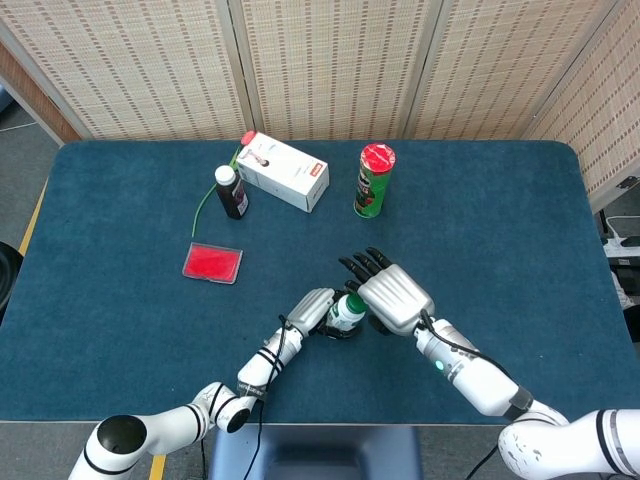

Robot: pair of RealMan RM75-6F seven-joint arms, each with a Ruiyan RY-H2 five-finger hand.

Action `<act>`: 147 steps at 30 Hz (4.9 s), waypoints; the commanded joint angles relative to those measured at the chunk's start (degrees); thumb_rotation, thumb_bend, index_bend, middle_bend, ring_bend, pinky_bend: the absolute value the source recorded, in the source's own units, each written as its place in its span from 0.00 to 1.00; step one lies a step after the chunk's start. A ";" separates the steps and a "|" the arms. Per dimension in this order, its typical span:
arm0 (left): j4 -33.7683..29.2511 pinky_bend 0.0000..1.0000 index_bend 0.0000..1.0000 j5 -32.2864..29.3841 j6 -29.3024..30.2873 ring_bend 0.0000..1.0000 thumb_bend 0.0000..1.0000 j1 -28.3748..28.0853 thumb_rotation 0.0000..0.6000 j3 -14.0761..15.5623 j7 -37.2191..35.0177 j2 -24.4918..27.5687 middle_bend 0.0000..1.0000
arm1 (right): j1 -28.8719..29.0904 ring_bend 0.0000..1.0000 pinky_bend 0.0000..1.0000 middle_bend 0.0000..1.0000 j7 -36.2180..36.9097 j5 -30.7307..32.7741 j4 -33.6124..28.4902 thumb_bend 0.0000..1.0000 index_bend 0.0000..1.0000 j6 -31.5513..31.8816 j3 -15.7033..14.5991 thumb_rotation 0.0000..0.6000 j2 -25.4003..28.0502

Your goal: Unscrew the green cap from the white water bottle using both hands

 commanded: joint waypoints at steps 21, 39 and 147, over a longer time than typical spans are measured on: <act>-0.48 0.56 0.71 0.20 -0.01 0.63 0.92 0.16 1.00 0.22 0.26 -0.15 0.96 | -0.23 0.00 0.00 0.00 -2.18 0.10 -0.57 0.29 0.52 4.96 -0.01 1.00 -3.13; 0.50 0.56 0.71 0.44 -0.19 0.63 0.92 -0.02 1.00 0.38 0.29 -0.55 0.96 | -3.21 0.00 0.00 0.00 3.54 -5.57 -0.47 0.29 0.21 4.17 0.50 1.00 0.88; -29.01 0.00 0.00 6.33 22.79 0.00 0.34 17.65 1.00 9.13 40.39 32.38 0.00 | -31.18 0.00 0.00 0.00 25.44 -29.48 5.40 0.29 0.00 9.43 -2.36 1.00 13.62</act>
